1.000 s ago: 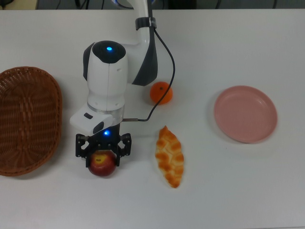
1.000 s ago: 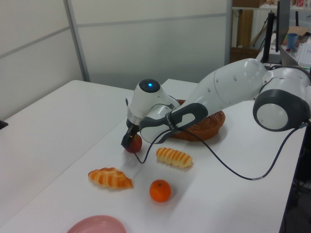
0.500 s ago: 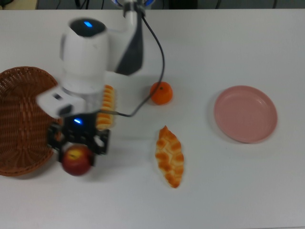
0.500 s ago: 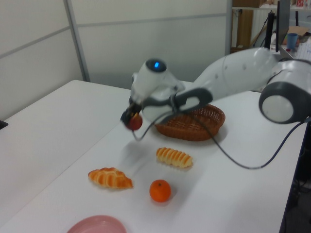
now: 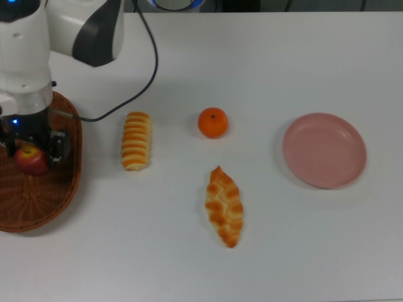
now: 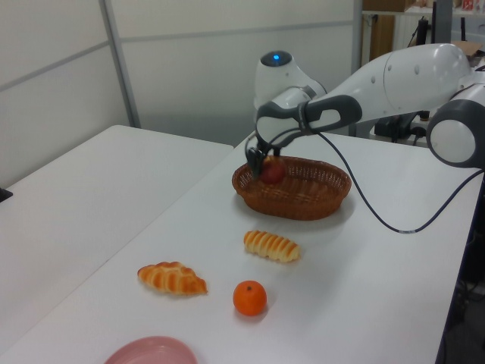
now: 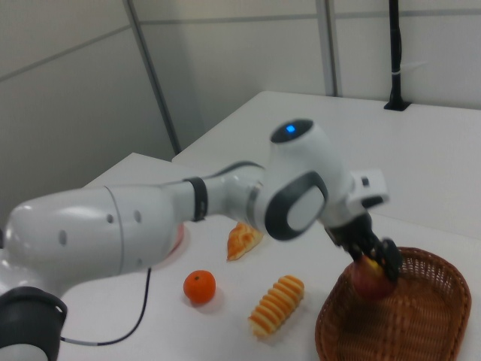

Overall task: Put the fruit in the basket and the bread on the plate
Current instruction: 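Lower the apple into the basket and open the gripper, then move to the striped bread roll and grasp it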

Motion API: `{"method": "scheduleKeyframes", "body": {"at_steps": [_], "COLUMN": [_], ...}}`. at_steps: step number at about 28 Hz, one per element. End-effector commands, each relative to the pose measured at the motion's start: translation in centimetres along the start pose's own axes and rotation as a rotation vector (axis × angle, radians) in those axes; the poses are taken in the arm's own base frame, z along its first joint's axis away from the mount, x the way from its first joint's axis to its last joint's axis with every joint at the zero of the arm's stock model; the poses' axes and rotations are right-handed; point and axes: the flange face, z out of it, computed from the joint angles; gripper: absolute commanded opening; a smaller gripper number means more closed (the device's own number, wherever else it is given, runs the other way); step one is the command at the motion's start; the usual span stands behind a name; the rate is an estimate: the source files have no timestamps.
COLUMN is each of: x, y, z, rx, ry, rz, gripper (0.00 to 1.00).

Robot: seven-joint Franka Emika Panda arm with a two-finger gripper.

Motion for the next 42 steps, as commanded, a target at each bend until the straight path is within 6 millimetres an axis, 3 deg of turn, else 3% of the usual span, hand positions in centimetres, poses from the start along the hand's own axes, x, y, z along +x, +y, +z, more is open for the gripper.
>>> {"method": "scheduleKeyframes", "body": {"at_steps": [1,5,7,8,9,11,16,22,25,26,30,31,36,42], "x": [-1.4,-1.7,-1.8,-1.8,-1.7,-1.7,-1.1,-0.5,-0.6,-0.8,-1.5,-2.2,-5.0,-7.2], "y": [0.7,0.6,0.5,0.5,0.6,0.6,0.5,-0.5,-2.3,-4.7,-10.1,-12.9,-18.6,-21.5], "z": [4.8,5.9,6.0,5.8,5.8,5.7,3.7,-2.6,-4.8,-5.4,-5.3,-4.9,-1.8,2.0], "rx": [-0.053,-0.093,-0.092,-0.092,-0.093,-0.092,-0.082,0.028,0.046,0.057,0.064,0.067,0.021,-0.017], "ry": [-0.07,-0.088,-0.091,-0.089,-0.09,-0.088,-0.064,-0.052,-0.071,-0.094,-0.145,-0.173,-0.298,-0.388], "rz": [-0.075,-0.116,-0.12,-0.119,-0.117,-0.114,-0.098,-0.021,-0.039,-0.073,-0.157,-0.201,-0.321,-0.392], "gripper": [0.0,0.0,0.13,0.27,0.48,1.0,1.0,1.0,1.0,1.0,1.0,1.0,1.0,1.0]}}
